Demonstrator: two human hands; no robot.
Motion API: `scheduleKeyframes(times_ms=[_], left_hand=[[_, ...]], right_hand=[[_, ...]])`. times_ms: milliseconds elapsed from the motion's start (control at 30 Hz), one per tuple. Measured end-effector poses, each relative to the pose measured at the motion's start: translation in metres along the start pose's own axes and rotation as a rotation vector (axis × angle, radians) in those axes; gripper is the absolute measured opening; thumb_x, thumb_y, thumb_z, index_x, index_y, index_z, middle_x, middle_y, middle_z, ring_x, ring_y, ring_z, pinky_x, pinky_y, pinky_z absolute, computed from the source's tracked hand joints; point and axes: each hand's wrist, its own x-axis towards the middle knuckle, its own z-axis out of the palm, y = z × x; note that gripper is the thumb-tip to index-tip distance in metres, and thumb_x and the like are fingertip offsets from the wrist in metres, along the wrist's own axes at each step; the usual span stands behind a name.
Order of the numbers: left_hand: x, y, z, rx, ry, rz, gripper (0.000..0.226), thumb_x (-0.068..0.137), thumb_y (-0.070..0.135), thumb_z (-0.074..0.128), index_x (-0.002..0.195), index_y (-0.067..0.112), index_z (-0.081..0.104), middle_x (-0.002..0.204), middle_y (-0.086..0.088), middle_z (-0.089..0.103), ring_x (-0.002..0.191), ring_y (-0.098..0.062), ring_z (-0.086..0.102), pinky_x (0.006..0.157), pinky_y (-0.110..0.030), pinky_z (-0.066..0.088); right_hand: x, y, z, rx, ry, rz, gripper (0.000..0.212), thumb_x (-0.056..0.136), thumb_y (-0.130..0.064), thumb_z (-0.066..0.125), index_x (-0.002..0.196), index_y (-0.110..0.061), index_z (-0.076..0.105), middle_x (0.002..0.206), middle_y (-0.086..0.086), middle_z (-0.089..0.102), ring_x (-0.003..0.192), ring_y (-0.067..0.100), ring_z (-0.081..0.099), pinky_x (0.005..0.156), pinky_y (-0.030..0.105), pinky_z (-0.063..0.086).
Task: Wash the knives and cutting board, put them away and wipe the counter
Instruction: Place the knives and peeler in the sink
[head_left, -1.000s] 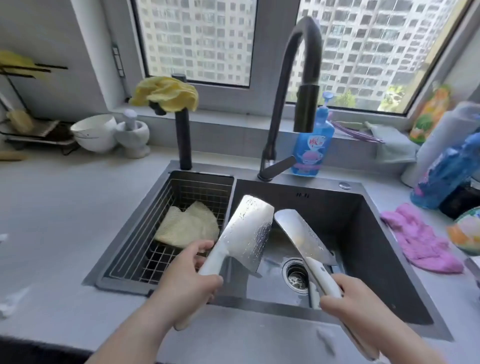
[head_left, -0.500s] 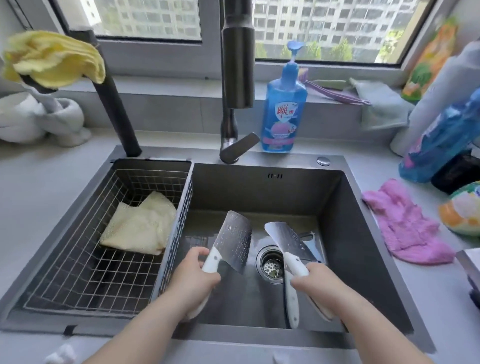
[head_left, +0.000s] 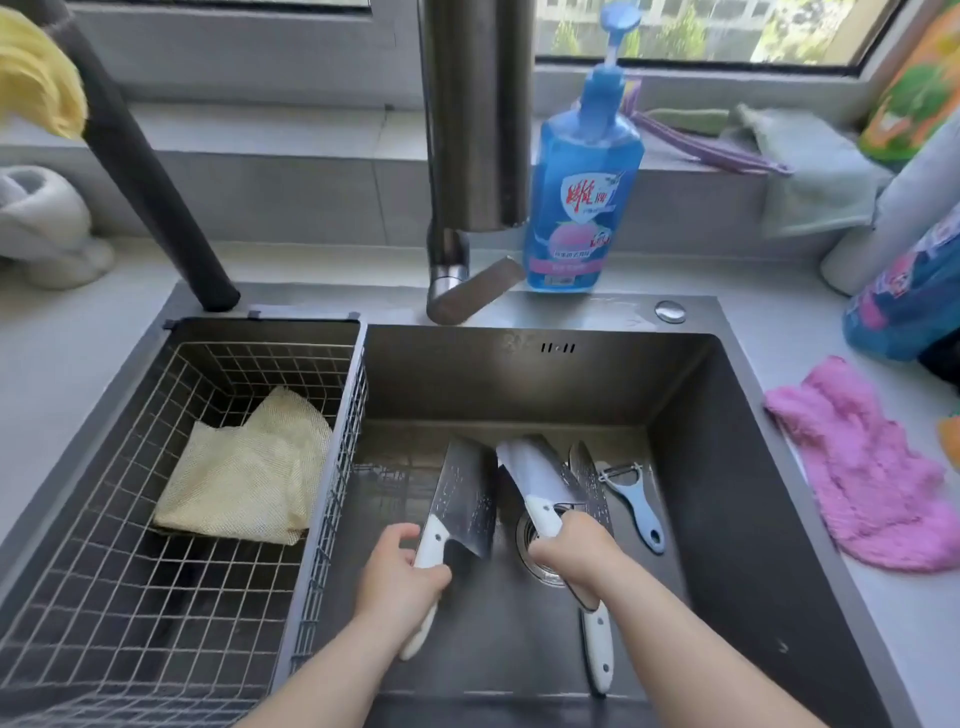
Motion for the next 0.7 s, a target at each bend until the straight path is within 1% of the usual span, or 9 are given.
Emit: scheduleKeyframes(times_ms=[67, 167, 200, 333, 400, 467, 533, 567, 700], left_hand=[[0.005, -0.001, 0.002, -0.003, 0.017, -0.02, 0.04, 0.075, 0.002, 0.06, 0.102, 0.022, 0.041, 0.091, -0.004, 0.059, 0.077, -0.024, 0.058, 0.056, -0.021, 0.038], [0.011, -0.003, 0.004, -0.035, 0.017, -0.057, 0.036, 0.073, 0.001, 0.059, 0.102, 0.019, 0.045, 0.084, -0.006, 0.063, 0.068, -0.026, 0.06, 0.067, -0.03, 0.047], [0.012, -0.004, 0.004, -0.049, 0.016, -0.065, 0.036, 0.073, 0.001, 0.059, 0.102, 0.018, 0.045, 0.081, -0.005, 0.063, 0.063, -0.025, 0.06, 0.067, -0.031, 0.047], [0.016, -0.004, 0.008, -0.173, 0.015, -0.084, 0.038, 0.077, -0.005, 0.055, 0.105, 0.016, 0.039, 0.076, -0.004, 0.058, 0.05, -0.02, 0.055, 0.053, -0.026, 0.046], [0.018, -0.005, 0.011, -0.212, 0.005, -0.099, 0.039, 0.079, -0.006, 0.054, 0.106, 0.016, 0.037, 0.077, -0.006, 0.057, 0.05, -0.021, 0.054, 0.047, -0.024, 0.046], [0.021, -0.007, 0.016, -0.21, -0.009, -0.111, 0.035, 0.08, -0.005, 0.053, 0.106, 0.014, 0.038, 0.077, -0.007, 0.057, 0.05, -0.021, 0.053, 0.044, -0.022, 0.045], [0.024, -0.012, 0.021, -0.186, -0.016, -0.128, 0.029, 0.08, -0.004, 0.051, 0.102, 0.012, 0.041, 0.076, -0.007, 0.056, 0.051, -0.02, 0.053, 0.047, -0.024, 0.045], [0.026, -0.015, 0.024, -0.169, -0.021, -0.139, 0.026, 0.08, -0.003, 0.051, 0.1, 0.012, 0.042, 0.075, -0.007, 0.056, 0.052, -0.02, 0.053, 0.048, -0.025, 0.045], [0.04, -0.029, 0.029, 0.01, -0.034, -0.19, 0.019, 0.08, 0.003, 0.051, 0.099, 0.009, 0.049, 0.073, -0.01, 0.06, 0.062, -0.024, 0.054, 0.059, -0.026, 0.041]], right_hand=[[0.007, -0.001, 0.004, -0.036, -0.008, 0.007, 0.025, 0.078, -0.016, 0.048, 0.06, -0.014, 0.031, 0.056, 0.0, 0.039, 0.048, 0.014, 0.034, 0.044, 0.024, 0.026], [0.017, 0.0, 0.008, -0.019, -0.017, 0.027, 0.026, 0.079, -0.017, 0.048, 0.061, -0.013, 0.03, 0.056, 0.002, 0.039, 0.049, 0.016, 0.035, 0.045, 0.024, 0.026], [0.02, 0.0, 0.008, -0.002, -0.017, 0.035, 0.024, 0.078, -0.016, 0.048, 0.062, -0.013, 0.031, 0.058, 0.002, 0.039, 0.05, 0.017, 0.036, 0.045, 0.025, 0.027], [0.029, 0.002, 0.012, 0.063, -0.009, 0.048, 0.019, 0.079, -0.016, 0.049, 0.068, -0.013, 0.035, 0.066, 0.0, 0.042, 0.064, 0.022, 0.044, 0.047, 0.024, 0.029], [0.033, 0.004, 0.017, 0.067, -0.013, 0.042, 0.014, 0.082, -0.017, 0.049, 0.075, -0.011, 0.039, 0.069, -0.001, 0.042, 0.076, 0.024, 0.046, 0.049, 0.023, 0.029], [0.037, 0.007, 0.02, 0.078, -0.056, 0.051, 0.013, 0.083, -0.017, 0.049, 0.078, -0.011, 0.039, 0.069, -0.001, 0.041, 0.082, 0.025, 0.047, 0.056, 0.024, 0.033], [0.041, 0.01, 0.023, 0.056, -0.114, 0.066, 0.018, 0.086, -0.018, 0.05, 0.075, -0.011, 0.038, 0.069, -0.001, 0.04, 0.084, 0.024, 0.047, 0.068, 0.024, 0.036], [0.042, 0.01, 0.023, 0.042, -0.136, 0.073, 0.022, 0.087, -0.02, 0.051, 0.073, -0.012, 0.036, 0.069, -0.001, 0.04, 0.084, 0.023, 0.047, 0.071, 0.024, 0.035], [0.048, 0.01, 0.027, -0.046, -0.199, 0.081, 0.034, 0.089, -0.023, 0.053, 0.065, -0.014, 0.03, 0.067, -0.001, 0.04, 0.083, 0.022, 0.048, 0.07, 0.024, 0.037]])
